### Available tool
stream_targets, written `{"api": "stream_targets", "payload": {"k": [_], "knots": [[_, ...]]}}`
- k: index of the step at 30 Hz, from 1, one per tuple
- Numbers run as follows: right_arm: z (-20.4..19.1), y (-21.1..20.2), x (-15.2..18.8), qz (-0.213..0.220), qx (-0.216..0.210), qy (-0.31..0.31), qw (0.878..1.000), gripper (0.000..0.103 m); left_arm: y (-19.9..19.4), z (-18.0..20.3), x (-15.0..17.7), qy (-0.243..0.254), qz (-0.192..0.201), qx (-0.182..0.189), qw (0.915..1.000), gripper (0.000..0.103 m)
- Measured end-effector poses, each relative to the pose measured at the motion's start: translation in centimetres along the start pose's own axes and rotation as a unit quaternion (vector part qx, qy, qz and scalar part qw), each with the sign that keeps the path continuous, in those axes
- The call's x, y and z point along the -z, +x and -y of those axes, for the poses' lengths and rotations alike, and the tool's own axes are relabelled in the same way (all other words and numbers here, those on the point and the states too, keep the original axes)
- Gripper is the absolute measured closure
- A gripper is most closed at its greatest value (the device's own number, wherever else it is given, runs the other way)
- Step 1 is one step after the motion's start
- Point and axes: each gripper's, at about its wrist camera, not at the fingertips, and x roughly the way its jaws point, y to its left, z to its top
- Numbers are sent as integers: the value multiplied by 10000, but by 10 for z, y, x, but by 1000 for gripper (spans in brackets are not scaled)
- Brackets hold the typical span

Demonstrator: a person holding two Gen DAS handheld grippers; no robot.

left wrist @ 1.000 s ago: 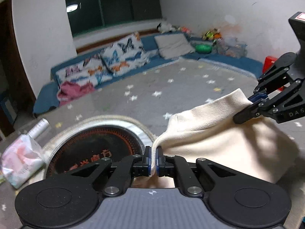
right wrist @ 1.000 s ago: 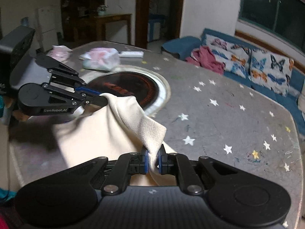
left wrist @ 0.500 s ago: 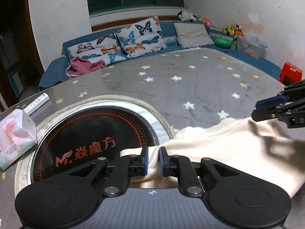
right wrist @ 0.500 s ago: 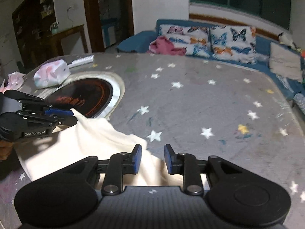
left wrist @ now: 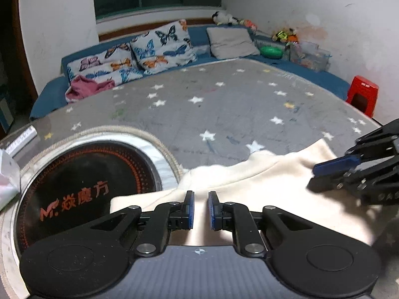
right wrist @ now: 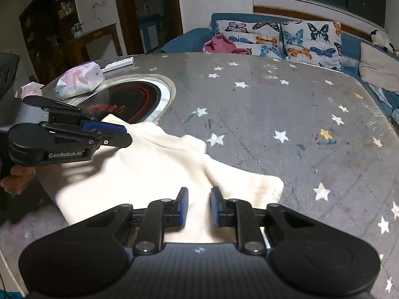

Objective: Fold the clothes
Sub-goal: 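Open both grippers and release the folded sweatshirt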

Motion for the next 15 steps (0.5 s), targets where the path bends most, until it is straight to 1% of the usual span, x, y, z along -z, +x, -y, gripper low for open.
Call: {"api": "stream_targets", "payload": {"k": [4,8,10,12,15], "knots": [[-2,-7,-9,165,72,-23,9998,87,0,-2,0,-19,12,21,10000,89],[-7,1,-20,275,-53,-33,9996,87,-1,0,-3,-40,55,62,10000,89],[-8,11,-23,228,-54,-20,9997,88,1,1,-4,-38,37,59,10000,89],[-8,23,-23,96,81,-17,9999,88,5,2,-5,-39,11,54,10000,88],[-6,26,-22,71,127,-62,9999,90,5,1,-6,-70,2,64,10000,88]]}}
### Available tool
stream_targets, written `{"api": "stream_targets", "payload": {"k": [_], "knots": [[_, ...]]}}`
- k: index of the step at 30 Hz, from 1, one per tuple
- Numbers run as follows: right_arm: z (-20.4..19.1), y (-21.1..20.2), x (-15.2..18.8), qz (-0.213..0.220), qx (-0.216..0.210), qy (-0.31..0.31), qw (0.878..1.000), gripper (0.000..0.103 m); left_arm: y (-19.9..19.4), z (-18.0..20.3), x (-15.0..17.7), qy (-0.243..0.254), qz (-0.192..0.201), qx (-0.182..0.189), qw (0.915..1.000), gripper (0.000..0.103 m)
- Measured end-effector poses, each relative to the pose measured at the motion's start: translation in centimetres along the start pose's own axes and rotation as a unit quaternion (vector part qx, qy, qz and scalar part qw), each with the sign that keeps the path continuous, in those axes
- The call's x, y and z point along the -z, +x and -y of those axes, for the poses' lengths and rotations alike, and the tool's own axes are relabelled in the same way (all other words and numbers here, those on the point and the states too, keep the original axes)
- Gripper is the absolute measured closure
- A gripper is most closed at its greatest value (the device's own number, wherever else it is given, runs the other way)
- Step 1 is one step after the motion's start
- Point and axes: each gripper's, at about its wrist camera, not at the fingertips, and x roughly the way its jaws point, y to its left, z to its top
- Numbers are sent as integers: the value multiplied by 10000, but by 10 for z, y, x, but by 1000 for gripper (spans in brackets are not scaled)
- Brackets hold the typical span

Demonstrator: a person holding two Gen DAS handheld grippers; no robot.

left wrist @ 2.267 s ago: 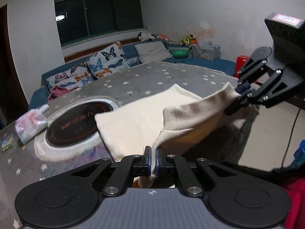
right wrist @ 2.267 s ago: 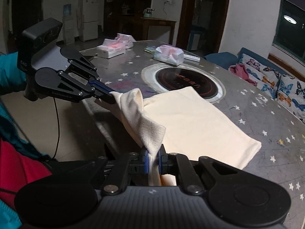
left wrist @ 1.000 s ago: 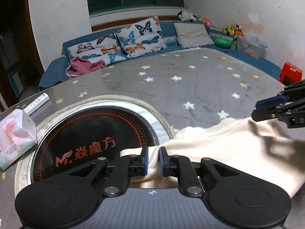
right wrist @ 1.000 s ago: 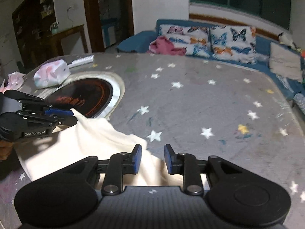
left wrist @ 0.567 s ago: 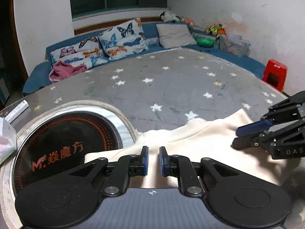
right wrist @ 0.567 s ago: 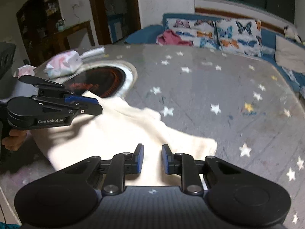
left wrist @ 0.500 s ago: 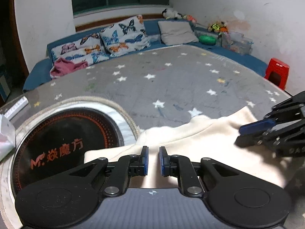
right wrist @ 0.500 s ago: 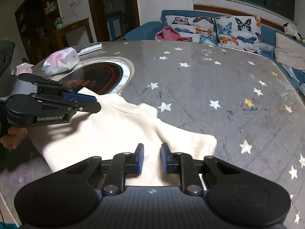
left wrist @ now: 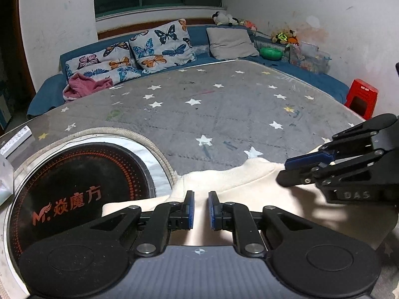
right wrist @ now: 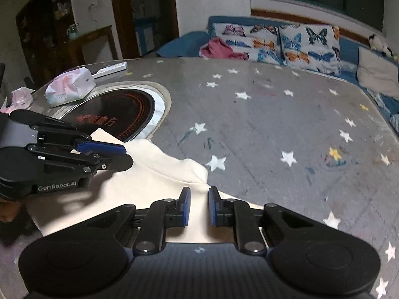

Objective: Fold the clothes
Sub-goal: 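Open both grippers and release the folded sweatshirt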

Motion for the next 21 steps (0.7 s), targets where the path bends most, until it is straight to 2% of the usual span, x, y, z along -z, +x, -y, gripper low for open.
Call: {"api": "stream_targets", "payload": {"k": [6,10,16,21], "knots": [[6,-39,4,134,72,-84,9998,89,-19,9,3,28,166,90,9998,88],[11,-64,14,143,154,-131,9997,89,-41,30,11,174,355,388,9985,89],[14,-80,34,56,-11,-51,10000,89,-61,72,21,422,486,931,9936,88],[13,-75,42,-34,-157,-84,9998,89,-61,97,30,654,449,1216,9894,88]]}}
